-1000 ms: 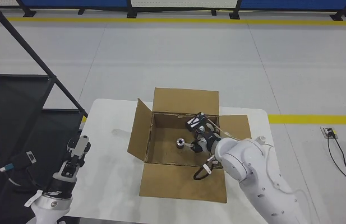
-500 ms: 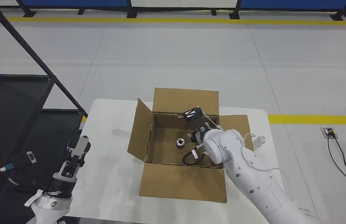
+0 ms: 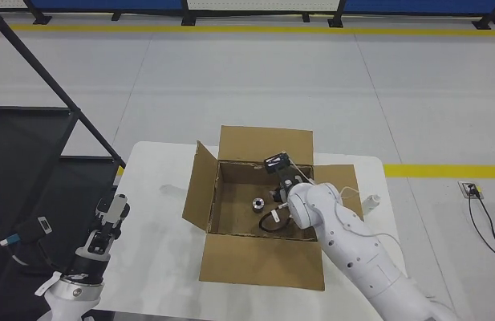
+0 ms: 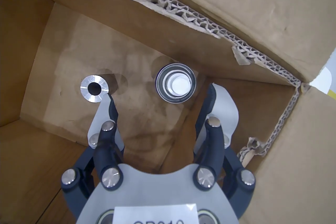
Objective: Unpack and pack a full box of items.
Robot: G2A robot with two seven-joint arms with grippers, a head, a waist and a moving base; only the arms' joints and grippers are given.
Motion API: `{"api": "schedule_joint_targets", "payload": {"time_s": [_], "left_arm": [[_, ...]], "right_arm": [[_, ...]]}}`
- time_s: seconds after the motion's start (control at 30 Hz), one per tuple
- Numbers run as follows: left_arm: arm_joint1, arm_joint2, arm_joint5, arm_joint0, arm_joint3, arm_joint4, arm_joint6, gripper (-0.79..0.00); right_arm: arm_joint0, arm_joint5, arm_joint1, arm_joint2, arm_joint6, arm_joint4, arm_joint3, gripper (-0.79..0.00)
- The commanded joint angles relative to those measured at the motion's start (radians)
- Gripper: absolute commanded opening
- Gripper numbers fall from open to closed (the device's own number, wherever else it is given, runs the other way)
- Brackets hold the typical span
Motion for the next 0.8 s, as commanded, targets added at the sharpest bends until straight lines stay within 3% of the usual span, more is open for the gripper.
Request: {"api": "schedule_joint_targets", "payload": {"time_s": [0.0, 0.43, 0.47, 0.53, 0.63, 0.77], "left_arm": [[0.0, 0.0, 0.0, 0.0, 0.0, 0.0, 0.0, 0.0], [0.0, 0.0, 0.0, 0.0, 0.0, 0.0, 0.0, 0.0], [0.0, 0.0, 0.0, 0.0, 0.0, 0.0, 0.0, 0.0], [0.0, 0.0, 0.0, 0.0, 0.0, 0.0, 0.0, 0.0], [0.0, 0.0, 0.0, 0.0, 0.0, 0.0, 0.0, 0.0], [0.0, 0.0, 0.0, 0.0, 0.0, 0.0, 0.0, 0.0]], "right_arm": [[0.008, 0.008, -0.006, -0.001, -0.013, 0.001, 0.026, -0.154], [0.047, 0.011, -0.048, -0.007, -0.058, 0.047, 0.162, -0.197], [0.05, 0.008, -0.05, -0.006, -0.064, 0.053, 0.175, -0.222], [0.057, 0.001, -0.056, -0.003, -0.076, 0.065, 0.197, -0.4], [0.063, -0.01, -0.063, 0.005, -0.097, 0.087, 0.223, -0.434], [0.069, -0.024, -0.067, 0.021, -0.125, 0.1, 0.24, -0.566]]}}
